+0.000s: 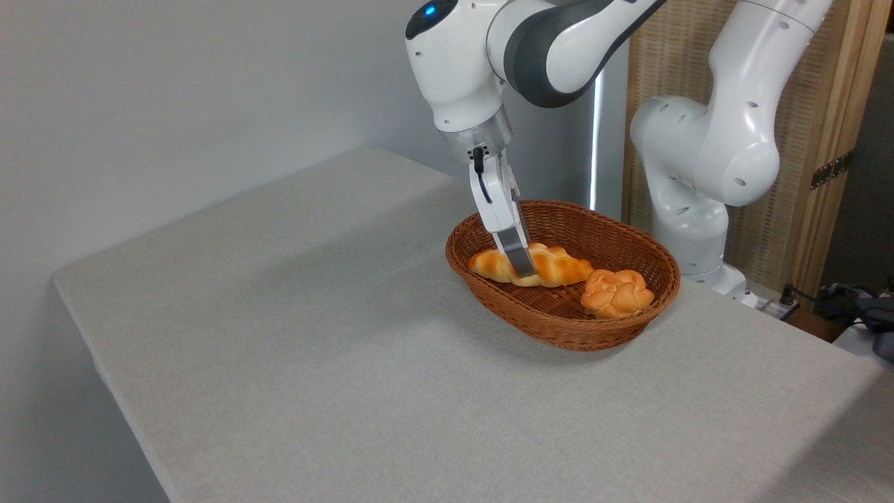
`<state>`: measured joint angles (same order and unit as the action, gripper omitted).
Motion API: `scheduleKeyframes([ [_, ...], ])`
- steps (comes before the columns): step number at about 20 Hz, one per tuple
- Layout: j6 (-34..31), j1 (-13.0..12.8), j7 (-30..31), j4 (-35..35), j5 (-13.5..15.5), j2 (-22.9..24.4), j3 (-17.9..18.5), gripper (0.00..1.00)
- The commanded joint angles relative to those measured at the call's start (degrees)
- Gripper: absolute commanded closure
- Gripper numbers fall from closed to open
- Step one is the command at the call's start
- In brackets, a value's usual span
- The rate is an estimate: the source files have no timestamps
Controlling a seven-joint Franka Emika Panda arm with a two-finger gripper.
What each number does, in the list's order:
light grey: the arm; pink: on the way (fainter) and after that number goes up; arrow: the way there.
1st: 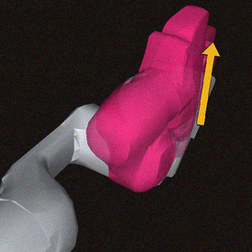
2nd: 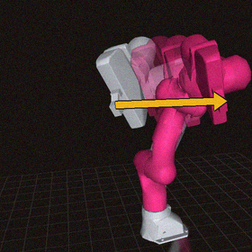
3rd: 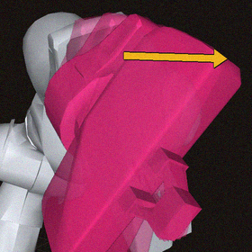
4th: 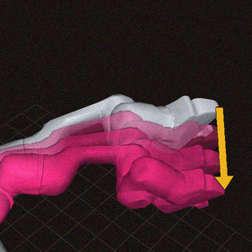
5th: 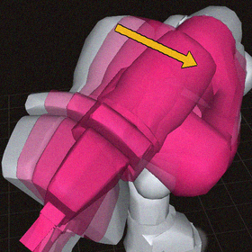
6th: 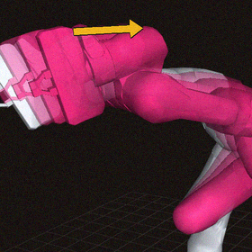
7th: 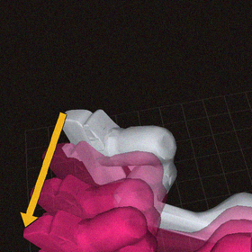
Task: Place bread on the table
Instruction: 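Lower the gripper onto the braided roll and close on it, then lift the braided roll out of the basket and carry it beside the basket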
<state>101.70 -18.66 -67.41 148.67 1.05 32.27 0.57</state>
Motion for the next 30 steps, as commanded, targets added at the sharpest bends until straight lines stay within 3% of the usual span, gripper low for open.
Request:
scheduleKeyframes([
  [1, 1.3, -0.7, -1.1, 0.5, -0.6, -0.1, 0.7, 0.58],
  [5, 1.2, -1.4, -1.0, 0.3, -0.5, -0.2, 0.7, 0.68],
  [11, 0.2, -1.6, -0.2, -0.4, -0.4, 0.0, 0.8, 0.68],
  [14, -7.1, -1.8, 0.2, -5.3, -0.4, 0.2, 1.2, 0.68],
  [18, -11.3, -6.9, 0.4, -10.8, -0.5, -0.3, 8.6, 0.68],
  [20, -12.6, -7.3, 0.6, -14.4, -0.3, -1.2, 10.5, 0.68],
  [22, -12.4, -7.3, 1.7, -19.5, 0.3, -3.6, 11.9, 0.68],
  [26, -12.1, -6.0, 8.6, -34.4, 4.0, -14.1, 13.1, 0.68],
  [30, -8.4, -5.6, 15.8, -42.8, 4.3, -23.6, 13.0, 0.68],
])
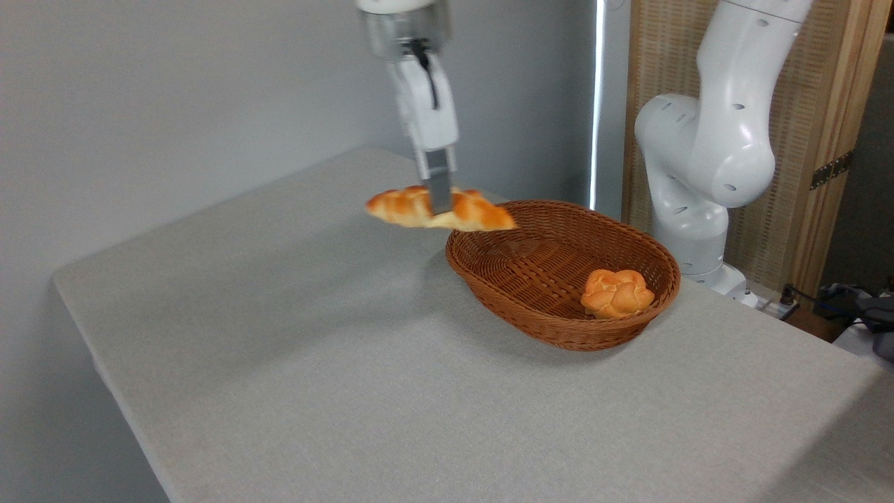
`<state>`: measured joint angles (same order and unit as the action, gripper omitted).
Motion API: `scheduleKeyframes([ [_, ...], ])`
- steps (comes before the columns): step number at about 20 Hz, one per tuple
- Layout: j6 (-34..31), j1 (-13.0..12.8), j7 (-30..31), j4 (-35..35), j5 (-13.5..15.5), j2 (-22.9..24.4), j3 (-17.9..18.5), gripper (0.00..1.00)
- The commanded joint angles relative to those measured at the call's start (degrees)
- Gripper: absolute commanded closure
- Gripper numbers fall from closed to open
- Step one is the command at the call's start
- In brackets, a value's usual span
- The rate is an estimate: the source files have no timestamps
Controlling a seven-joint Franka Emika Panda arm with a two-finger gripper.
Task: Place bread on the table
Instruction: 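Lift the braided roll out of the basket and carry it beside the basket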
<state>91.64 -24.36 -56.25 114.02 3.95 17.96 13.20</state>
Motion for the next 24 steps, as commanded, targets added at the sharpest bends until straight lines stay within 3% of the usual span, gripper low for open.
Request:
scheduleKeyframes([
  [1, 3.5, 0.1, 6.7, -9.1, 1.6, -11.2, 0.2, 0.68],
  [4, 9.4, 0.1, 14.6, -11.5, 2.7, -17.1, -1.2, 0.68],
  [8, 17.6, 0.1, 22.4, -11.7, 1.9, -22.3, -5.3, 0.68],
  [9, 19.0, 0.1, 24.0, -11.7, 1.9, -23.3, -5.8, 0.62],
  [10, 20.7, 0.0, 26.1, -11.7, 1.8, -24.0, -6.0, 0.50],
  [13, 22.5, -0.3, 27.9, -11.6, -0.1, -25.0, -6.0, 0.39],
  [16, 22.5, -0.5, 27.8, -11.5, -2.3, -25.3, -6.0, 0.15],
  [17, 22.4, -0.5, 27.8, -11.4, -3.4, -25.3, -6.1, 0.00],
  [24, 22.4, -0.1, 27.7, -11.4, -4.0, -25.2, -6.9, 0.00],
])
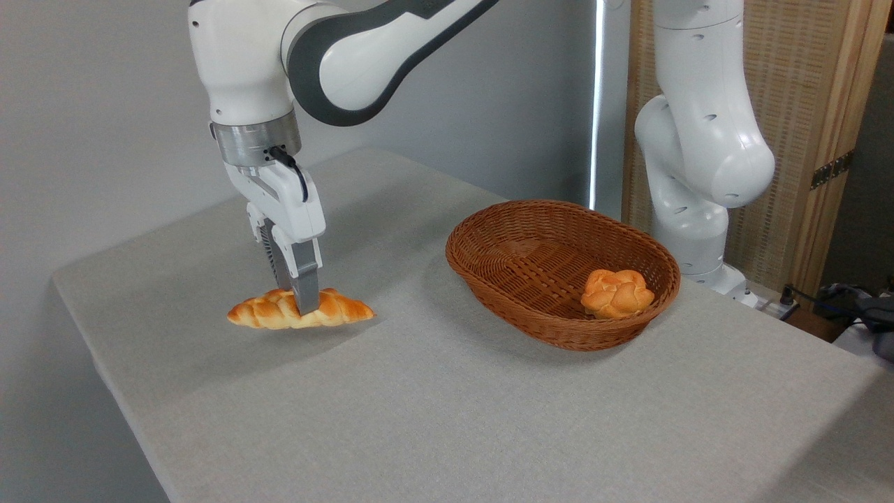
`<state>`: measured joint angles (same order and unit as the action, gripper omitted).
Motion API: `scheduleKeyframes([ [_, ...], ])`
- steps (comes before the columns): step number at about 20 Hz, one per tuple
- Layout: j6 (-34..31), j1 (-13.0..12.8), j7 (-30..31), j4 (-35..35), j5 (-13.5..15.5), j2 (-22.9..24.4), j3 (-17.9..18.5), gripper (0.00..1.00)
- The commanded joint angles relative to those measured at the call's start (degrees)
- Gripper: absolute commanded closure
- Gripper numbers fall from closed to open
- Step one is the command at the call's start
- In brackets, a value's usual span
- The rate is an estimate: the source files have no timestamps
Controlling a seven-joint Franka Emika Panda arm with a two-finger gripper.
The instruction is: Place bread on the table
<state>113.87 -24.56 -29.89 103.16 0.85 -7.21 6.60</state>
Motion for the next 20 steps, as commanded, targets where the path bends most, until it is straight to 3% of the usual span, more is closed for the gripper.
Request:
scheduleKeyframes([
  [1, 0.1, 0.1, 1.3, -0.6, -0.9, 0.0, -0.3, 0.00],
  [11, -0.3, 0.3, 1.8, -0.9, -0.9, 0.8, -0.2, 0.00],
  [15, -0.4, 0.5, 5.4, -1.1, -1.1, 4.3, 0.7, 0.00],
  [16, -0.7, 1.0, 5.5, -1.2, -1.2, 4.9, 1.2, 0.00],
  [17, -2.1, 3.4, 5.5, -2.2, -1.1, 5.8, 0.7, 0.00],
  [20, -13.2, 9.5, 4.8, -9.6, -0.7, 6.0, -0.5, 0.00],
])
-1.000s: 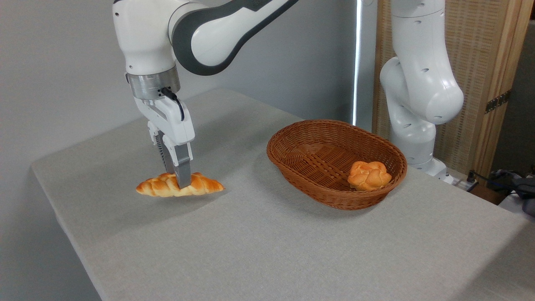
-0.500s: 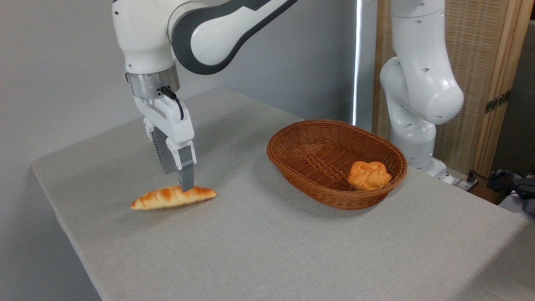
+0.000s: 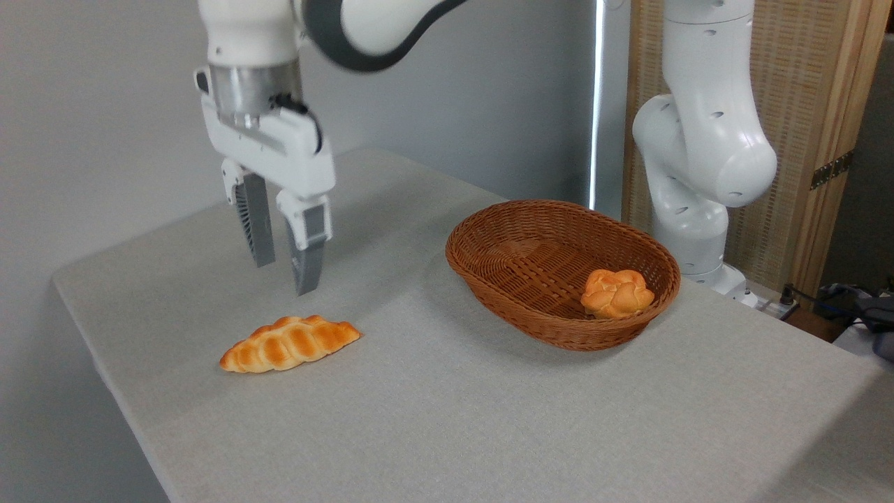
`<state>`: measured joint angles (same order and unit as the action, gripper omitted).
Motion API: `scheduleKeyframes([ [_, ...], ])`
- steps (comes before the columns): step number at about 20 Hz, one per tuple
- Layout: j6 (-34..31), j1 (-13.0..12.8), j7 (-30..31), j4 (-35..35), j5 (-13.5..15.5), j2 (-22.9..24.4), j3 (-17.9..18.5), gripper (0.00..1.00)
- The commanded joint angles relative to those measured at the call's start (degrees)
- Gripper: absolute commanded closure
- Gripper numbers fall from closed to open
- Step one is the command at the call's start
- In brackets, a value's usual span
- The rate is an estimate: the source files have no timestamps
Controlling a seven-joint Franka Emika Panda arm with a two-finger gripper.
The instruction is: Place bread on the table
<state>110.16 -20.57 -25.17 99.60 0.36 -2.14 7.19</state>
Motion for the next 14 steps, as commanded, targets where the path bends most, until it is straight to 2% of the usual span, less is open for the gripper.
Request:
scheduleKeyframes([
  [1, -11.8, 7.0, -0.5, -7.6, -0.1, 0.9, -1.1, 0.00],
  [4, -18.0, 12.2, -6.0, -9.9, 0.0, 1.2, -3.0, 0.00],
  [6, -19.2, 14.8, -6.9, -10.2, -0.1, 1.4, -5.4, 0.00],
  [14, -19.3, 15.4, -7.1, -10.2, 0.3, 1.4, -6.1, 0.00],
])
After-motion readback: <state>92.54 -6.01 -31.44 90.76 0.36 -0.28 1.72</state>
